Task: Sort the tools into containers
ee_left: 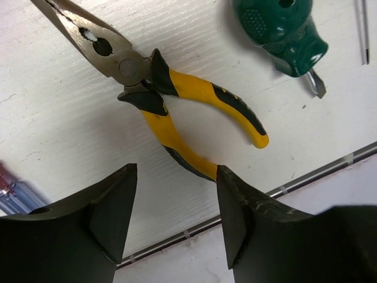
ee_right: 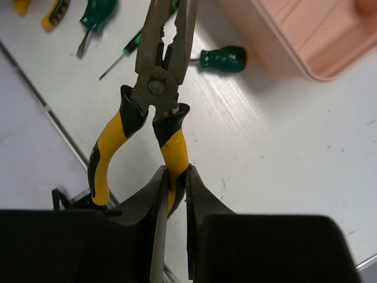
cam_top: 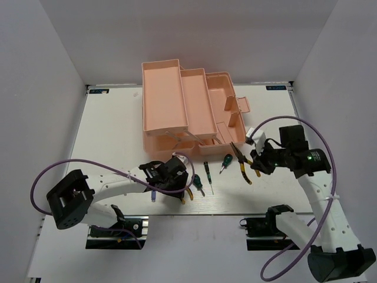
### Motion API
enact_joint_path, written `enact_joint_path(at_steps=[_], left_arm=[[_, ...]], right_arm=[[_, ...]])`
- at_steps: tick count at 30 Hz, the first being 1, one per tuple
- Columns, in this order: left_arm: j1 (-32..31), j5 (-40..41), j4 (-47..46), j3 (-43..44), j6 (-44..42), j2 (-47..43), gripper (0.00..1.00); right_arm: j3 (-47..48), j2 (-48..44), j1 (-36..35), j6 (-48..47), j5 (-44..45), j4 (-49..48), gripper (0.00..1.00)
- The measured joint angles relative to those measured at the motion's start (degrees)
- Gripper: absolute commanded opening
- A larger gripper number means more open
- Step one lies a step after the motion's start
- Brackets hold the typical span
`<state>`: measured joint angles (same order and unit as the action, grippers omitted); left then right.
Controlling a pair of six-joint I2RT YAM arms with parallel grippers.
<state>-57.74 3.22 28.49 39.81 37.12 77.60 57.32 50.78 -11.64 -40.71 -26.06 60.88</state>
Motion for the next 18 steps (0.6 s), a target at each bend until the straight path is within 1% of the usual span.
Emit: enact_joint_path(at_steps=[3,5,7,11,14,18], left_arm=[[-0.1,0.3,0.1,0.0,0.0,-1.0,0.67],[-0.1,0.5,0.3,0.0,0.0,-1.4,0.67],[-0.1,0.8,0.4,0.2,0.0,-1.5,0.67],[-0.4,1.4,1.4,1.3,0.1,-0.9,0.67],[-0.6,2.0,1.5,2.6,0.4,0.4,0.67],[-0.6,2.5,1.4,3.6,0.6,2.6,0.67]], right_arm=[[0.2,0.1,-0.1,3.0,1.6,-3.8,0.0],[0.4,3.6,-0.1,7.3,5.5,-8.6,0.0],[2.7,10.5,-0.2,11.3,9.6,-11.6,0.0],[13.4,28.4,-0.2,19.1,15.4,-17.5,0.0],[21.3,37.8,-0.5,22.9,17.6,-21.0,0.0],[31.7,46.9,-1.4,25.9,18.6,-22.1,0.01]])
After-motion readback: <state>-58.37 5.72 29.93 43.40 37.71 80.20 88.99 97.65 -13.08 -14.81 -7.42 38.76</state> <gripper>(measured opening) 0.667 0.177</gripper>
